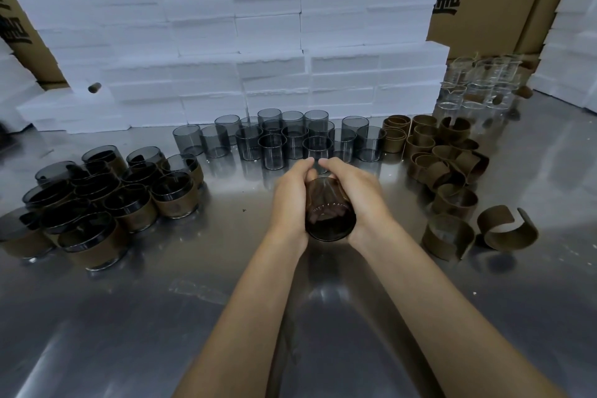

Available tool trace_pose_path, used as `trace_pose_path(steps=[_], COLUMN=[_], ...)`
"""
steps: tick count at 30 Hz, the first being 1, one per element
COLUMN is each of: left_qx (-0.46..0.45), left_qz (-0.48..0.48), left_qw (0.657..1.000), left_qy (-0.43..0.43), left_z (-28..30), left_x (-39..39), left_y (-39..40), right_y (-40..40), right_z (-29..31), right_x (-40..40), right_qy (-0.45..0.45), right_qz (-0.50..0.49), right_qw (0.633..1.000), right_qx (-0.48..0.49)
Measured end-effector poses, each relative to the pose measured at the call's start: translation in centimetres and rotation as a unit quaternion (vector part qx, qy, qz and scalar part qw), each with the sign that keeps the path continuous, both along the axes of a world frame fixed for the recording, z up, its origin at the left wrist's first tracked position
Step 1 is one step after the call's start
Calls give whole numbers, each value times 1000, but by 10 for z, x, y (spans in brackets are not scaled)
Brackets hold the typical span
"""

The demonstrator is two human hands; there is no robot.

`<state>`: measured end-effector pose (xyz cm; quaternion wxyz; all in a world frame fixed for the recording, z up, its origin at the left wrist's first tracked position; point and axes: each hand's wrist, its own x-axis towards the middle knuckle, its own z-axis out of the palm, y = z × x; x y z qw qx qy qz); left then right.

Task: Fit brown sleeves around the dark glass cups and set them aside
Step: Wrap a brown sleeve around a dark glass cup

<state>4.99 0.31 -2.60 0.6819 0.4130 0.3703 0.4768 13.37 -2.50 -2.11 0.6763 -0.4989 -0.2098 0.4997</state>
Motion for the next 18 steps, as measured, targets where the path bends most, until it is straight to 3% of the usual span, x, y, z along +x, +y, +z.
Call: trace_pose_path(steps=[18], left_qx=[36], left_qz=[6], left_qw=[999], left_qy=[15], left_z=[-4], left_x=[1], left_y=[5], right_y=[-3], right_z=[4], right_x=[-2], right_qy=[-19], right_qz=[3], right_qw=[999], right_qx=[34])
